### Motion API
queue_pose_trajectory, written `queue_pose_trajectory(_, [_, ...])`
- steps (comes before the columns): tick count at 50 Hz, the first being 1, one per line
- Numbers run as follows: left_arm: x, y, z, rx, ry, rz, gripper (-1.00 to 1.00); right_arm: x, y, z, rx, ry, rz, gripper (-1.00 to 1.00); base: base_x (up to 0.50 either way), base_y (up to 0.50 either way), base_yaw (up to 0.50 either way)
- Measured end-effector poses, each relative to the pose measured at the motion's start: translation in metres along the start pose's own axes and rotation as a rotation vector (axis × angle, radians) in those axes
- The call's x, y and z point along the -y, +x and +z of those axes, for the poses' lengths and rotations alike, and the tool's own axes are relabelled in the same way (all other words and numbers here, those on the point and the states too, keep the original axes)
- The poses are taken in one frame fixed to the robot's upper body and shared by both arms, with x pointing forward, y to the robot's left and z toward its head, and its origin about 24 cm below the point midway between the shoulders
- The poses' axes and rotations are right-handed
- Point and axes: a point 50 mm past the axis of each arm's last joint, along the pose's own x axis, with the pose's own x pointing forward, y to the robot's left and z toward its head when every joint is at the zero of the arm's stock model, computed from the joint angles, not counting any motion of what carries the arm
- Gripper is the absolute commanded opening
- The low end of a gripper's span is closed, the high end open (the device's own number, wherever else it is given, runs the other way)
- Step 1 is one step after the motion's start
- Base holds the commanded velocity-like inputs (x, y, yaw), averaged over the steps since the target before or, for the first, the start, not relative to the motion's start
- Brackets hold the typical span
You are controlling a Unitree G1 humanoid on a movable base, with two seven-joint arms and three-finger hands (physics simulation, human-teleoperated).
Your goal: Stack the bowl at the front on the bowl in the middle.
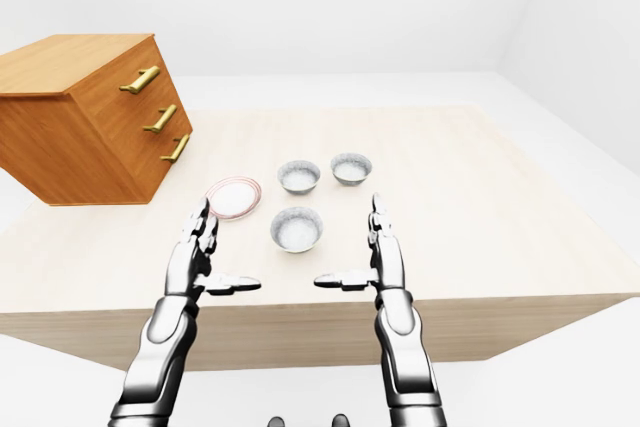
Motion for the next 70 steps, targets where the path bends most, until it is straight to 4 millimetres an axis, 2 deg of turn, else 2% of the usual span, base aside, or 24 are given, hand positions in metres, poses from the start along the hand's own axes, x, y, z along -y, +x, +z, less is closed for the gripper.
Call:
queue_pose_trajectory(10, [-0.004,-0.004,0.000,0.003,0.008,-0.017,1.00,0.005,-0.002,0.001,0.001,-0.018,0.004,1.00,0.00,0.00,0.00])
queue_pose_trajectory(20, [-0.003,-0.008,0.000,0.008,0.006,-0.029,1.00,0.008,-0.003,0.003,-0.005,-0.032,0.013,1.00,-0.20,-0.37,0.00])
queue_pose_trajectory(34, [-0.012,-0.007,0.009,0.029,-0.004,-0.012,1.00,0.005,-0.003,0.017,0.031,-0.081,0.005,1.00,0.00,0.00,0.00])
queue_pose_trajectory(50, [-0.020,-0.009,0.019,0.062,-0.019,0.007,1.00,0.003,-0.009,0.030,0.078,-0.111,0.011,1.00,0.26,0.00,0.00])
queue_pose_trajectory(70, [-0.024,-0.010,0.023,0.082,-0.025,0.014,1.00,0.000,-0.010,0.030,0.089,-0.133,0.009,1.00,0.27,0.00,0.00])
